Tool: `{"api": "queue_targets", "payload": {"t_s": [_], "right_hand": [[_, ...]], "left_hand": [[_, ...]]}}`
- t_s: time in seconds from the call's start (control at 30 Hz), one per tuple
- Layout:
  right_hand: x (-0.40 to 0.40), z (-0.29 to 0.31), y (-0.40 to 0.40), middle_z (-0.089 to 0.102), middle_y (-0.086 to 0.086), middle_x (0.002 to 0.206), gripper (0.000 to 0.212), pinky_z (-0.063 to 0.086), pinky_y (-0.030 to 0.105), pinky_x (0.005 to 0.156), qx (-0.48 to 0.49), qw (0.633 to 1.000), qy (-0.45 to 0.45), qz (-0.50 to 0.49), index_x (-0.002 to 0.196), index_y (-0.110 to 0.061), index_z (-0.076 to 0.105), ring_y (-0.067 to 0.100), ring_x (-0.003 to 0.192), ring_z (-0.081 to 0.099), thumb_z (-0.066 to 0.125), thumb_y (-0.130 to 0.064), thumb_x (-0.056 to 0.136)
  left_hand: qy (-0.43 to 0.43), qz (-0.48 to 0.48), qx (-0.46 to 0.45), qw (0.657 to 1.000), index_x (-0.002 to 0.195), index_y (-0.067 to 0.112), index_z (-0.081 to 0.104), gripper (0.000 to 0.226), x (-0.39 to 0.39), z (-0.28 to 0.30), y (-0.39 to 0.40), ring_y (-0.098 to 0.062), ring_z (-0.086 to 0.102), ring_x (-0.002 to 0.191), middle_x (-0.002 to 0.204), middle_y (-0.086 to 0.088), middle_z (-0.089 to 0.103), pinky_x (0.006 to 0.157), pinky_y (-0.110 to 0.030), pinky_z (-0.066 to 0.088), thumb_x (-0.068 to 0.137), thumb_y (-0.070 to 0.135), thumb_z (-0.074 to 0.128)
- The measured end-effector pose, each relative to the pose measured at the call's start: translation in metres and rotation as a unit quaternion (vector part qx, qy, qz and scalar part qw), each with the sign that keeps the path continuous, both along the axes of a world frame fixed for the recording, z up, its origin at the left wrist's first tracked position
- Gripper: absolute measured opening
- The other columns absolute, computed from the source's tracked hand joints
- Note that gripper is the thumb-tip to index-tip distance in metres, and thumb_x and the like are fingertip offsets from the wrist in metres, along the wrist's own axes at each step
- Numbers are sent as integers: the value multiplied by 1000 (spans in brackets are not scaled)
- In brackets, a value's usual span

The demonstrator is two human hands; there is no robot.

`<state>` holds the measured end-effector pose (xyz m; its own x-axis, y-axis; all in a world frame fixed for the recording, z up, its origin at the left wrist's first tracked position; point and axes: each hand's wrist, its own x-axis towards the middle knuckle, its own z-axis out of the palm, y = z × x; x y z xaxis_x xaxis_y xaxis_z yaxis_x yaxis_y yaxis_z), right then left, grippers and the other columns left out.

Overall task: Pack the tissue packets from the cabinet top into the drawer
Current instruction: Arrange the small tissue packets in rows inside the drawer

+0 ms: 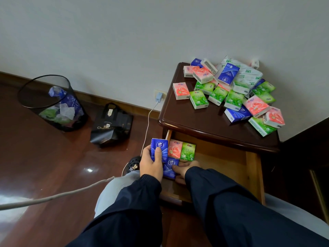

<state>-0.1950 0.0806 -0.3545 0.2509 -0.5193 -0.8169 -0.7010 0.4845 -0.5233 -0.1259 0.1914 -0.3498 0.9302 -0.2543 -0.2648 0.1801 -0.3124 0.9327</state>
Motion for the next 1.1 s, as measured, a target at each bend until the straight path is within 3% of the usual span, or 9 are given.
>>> {"api": "queue_targets", "payload": {"t_s": [0.1,0.2,0.3,0.4,0.47,0.57,0.73,0.87,1.1], "right_hand": [[-6,10,-3,71,14,94,28,63,48,72,-12,999,23,39,94,-9,58,28,76,72,77,-28,89],[-8,26,-6,72,6,93,36,61,36,56,-67,995,-10,75,108,-14,61,22,71,71,62,-48,96],[-7,45,-4,75,1,94,35,59,31,53,-32,988,-136,66,102,-26,65,20,69,75,62,-59,91],[-10,52,3,72,0,100,21,61,32,58,-22,978,-186,89,99,-36,60,20,77,77,73,-48,88],[-14,45,2,69,-3,106,20,63,33,64,-69,975,-178,117,102,-35,59,17,87,73,73,-41,89],[-26,37,-10,70,-2,109,27,64,39,76,-78,981,-152,91,113,-27,61,15,95,71,71,-40,91],[-54,23,-30,70,8,102,33,62,35,58,-26,994,-74,70,112,-10,60,22,85,72,79,-20,87],[-58,9,-30,59,12,122,52,62,40,61,-35,998,1,60,119,-16,46,31,105,66,83,-21,83],[-44,-1,-30,65,16,121,47,63,45,72,-20,999,4,31,119,-13,52,32,103,68,81,-8,83]], "left_hand": [[1,-11,1,1000,102,33,55,9,-1,-1,0,11,64,78,92,12,69,62,-12,48,103,41,51],[-31,-29,21,999,103,24,59,23,0,-3,0,4,63,78,90,6,68,67,-10,47,106,39,43],[-65,-70,56,994,111,21,60,35,-2,-4,-1,-16,60,94,94,4,66,87,-37,50,107,42,33],[-114,-120,72,984,105,38,58,34,-8,1,-1,-17,53,96,89,17,61,90,-41,42,99,49,27],[-140,-145,74,977,103,34,64,39,-10,1,-1,-18,55,95,91,13,64,90,-42,43,98,49,29],[-161,-133,99,973,118,31,67,40,-9,0,-1,-17,51,102,108,5,61,93,-33,37,99,41,34],[-123,-144,155,969,136,21,56,34,-9,-2,-5,-24,45,121,128,-5,51,104,-32,34,102,23,49],[-103,-158,157,969,141,22,51,38,-8,-3,-5,-22,43,124,134,-4,49,109,-36,37,103,25,48],[-89,-148,148,974,138,23,51,37,-7,-5,-5,-21,48,124,131,-2,51,107,-45,44,101,26,51]]}}
